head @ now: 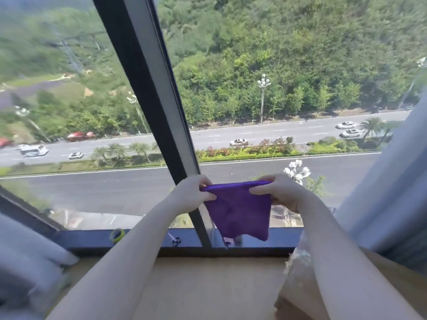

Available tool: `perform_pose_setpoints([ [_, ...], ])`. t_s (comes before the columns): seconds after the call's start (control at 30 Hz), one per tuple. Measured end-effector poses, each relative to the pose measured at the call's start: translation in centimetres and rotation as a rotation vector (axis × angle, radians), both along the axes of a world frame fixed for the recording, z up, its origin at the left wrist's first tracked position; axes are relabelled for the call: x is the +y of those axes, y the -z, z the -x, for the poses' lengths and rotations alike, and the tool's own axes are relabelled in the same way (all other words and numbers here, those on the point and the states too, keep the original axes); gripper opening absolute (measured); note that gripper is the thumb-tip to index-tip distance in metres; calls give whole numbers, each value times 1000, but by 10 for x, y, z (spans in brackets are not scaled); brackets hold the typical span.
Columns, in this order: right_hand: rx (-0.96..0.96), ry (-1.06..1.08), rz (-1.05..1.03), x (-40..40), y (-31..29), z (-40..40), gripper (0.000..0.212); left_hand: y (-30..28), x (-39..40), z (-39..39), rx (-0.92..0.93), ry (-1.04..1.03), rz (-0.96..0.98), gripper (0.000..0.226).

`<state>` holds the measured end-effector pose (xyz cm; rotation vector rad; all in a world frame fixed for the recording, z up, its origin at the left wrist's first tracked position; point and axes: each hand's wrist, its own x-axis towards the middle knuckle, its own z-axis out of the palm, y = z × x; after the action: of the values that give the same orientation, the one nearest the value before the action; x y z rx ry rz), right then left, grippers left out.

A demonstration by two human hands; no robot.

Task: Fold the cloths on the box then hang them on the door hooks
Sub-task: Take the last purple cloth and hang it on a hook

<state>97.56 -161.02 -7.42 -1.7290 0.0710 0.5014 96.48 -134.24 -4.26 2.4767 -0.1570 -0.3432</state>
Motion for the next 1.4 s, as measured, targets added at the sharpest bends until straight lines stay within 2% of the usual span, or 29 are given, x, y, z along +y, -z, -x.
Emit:
perform_pose_setpoints([
  [0.07, -62, 15, 1, 37, -8, -4, 16, -6, 35, 12, -137, -103, 39, 7],
  [0.17, -127, -6, 17, 97, -25, -3, 15, -16, 89, 31, -248, -231, 125, 13],
  [0.3, -199, -100, 52, 177, -46, 5, 15, -25, 167, 62, -283, -382, 284, 14],
  [0.43, -237, -191, 37, 258, -54, 23, 19, -27, 247, 102, -301, -480, 337, 14],
  [0.57, -232, -243, -61, 338, -57, 48, 20, -31, 316, 150, -368, -589, 373, 17],
  [0.7, -197, -239, -221, 418, -54, 78, 16, -34, 361, 197, -473, -770, 510, 17],
  [0.87, -194, -278, -305, 498, -54, 106, 23, -34, 407, 249, -589, -966, 597, 21],
  [1.1, -186, -539, -330, 606, -45, 122, 9, -23, 475, 309, -650, -1181, 643, 23],
  [1.3, -208, -786, -351, 697, -46, 122, 7, -16, 516, 335, -728, -1412, 592, 19],
  [1.4, -209, -906, -359, 740, -41, 126, 12, -14, 532, 346, -786, -1489, 539, 20],
])
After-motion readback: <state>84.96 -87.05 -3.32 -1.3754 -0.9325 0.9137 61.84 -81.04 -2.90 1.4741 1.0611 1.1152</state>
